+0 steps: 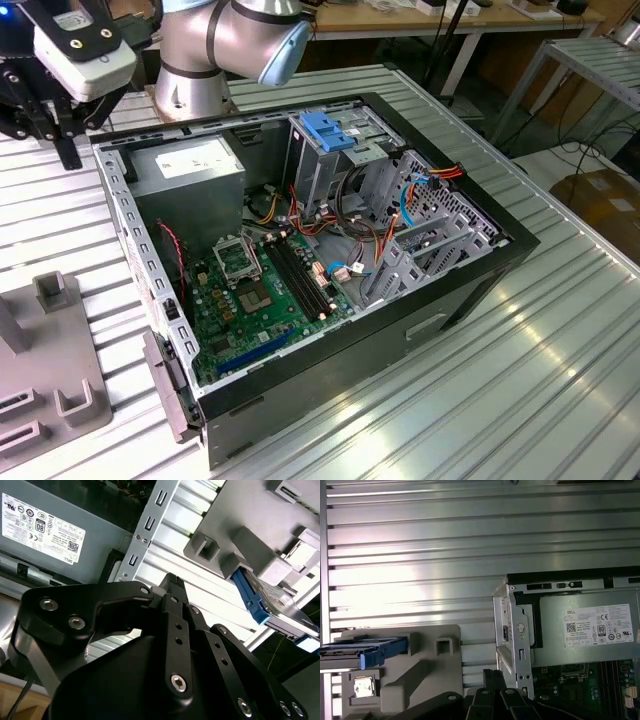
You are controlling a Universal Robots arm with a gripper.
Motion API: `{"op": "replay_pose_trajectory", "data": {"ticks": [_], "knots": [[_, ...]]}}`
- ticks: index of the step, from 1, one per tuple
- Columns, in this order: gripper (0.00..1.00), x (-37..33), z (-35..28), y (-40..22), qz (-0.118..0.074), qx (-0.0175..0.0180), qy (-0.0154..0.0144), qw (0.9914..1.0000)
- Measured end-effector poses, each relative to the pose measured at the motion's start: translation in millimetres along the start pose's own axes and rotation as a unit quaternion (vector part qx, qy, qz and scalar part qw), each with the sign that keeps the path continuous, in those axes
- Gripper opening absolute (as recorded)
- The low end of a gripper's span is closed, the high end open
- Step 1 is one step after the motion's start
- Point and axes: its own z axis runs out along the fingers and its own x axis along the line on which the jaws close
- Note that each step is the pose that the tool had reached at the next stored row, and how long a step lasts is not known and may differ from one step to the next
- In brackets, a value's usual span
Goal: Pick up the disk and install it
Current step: 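Reach for the disk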
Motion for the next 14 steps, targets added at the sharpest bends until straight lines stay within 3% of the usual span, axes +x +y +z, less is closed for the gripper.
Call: {"op": "replay_pose_trajectory", "data": {"ticks": [2,7,14], "knots": [[0.11,5.7,-0.2,-0.1,0.000,0.0001,0.0000,1.00000],[0.11,31.0,-0.8,-1.0,0.000,0.0000,0.0001,1.00000],[0.11,49.4,-1.2,-1.9,0.000,0.0001,0.0001,1.00000]]}}
